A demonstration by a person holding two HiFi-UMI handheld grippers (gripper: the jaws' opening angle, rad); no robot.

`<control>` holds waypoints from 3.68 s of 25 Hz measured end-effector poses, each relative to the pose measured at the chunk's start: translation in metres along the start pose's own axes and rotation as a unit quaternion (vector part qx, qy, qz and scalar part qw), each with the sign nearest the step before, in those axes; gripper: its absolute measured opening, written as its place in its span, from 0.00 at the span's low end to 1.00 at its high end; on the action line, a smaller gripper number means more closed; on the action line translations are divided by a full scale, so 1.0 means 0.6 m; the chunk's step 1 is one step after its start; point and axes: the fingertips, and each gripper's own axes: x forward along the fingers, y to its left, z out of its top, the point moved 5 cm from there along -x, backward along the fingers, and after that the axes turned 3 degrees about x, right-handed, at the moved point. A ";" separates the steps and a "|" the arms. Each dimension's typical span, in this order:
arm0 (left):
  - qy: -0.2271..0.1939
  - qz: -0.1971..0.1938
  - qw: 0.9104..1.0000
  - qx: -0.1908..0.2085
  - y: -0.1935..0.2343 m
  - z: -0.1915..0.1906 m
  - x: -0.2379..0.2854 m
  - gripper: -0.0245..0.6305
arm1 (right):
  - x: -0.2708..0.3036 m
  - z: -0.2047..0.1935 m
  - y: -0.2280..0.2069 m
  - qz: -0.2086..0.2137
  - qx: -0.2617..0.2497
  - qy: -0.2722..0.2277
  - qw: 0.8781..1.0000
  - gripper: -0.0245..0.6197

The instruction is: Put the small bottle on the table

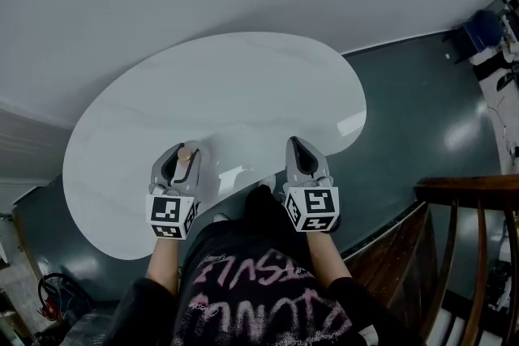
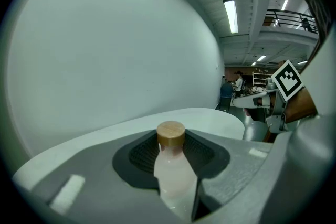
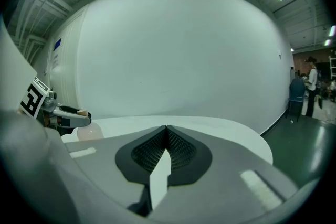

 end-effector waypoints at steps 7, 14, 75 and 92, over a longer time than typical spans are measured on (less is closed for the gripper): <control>0.011 0.011 1.000 -0.008 -0.008 0.027 0.053 0.25 | 0.050 0.013 -0.044 0.020 0.007 0.010 1.000 0.05; 0.016 0.029 0.999 -0.013 -0.021 0.054 0.099 0.25 | 0.090 0.032 -0.087 0.043 0.009 0.015 0.999 0.05; 0.017 0.063 0.997 -0.046 0.096 0.053 0.226 0.25 | 0.295 0.058 -0.026 0.136 -0.058 0.066 0.987 0.05; 0.029 0.056 0.997 -0.052 0.122 0.015 0.263 0.25 | 0.334 0.031 0.003 0.141 -0.055 0.081 0.985 0.05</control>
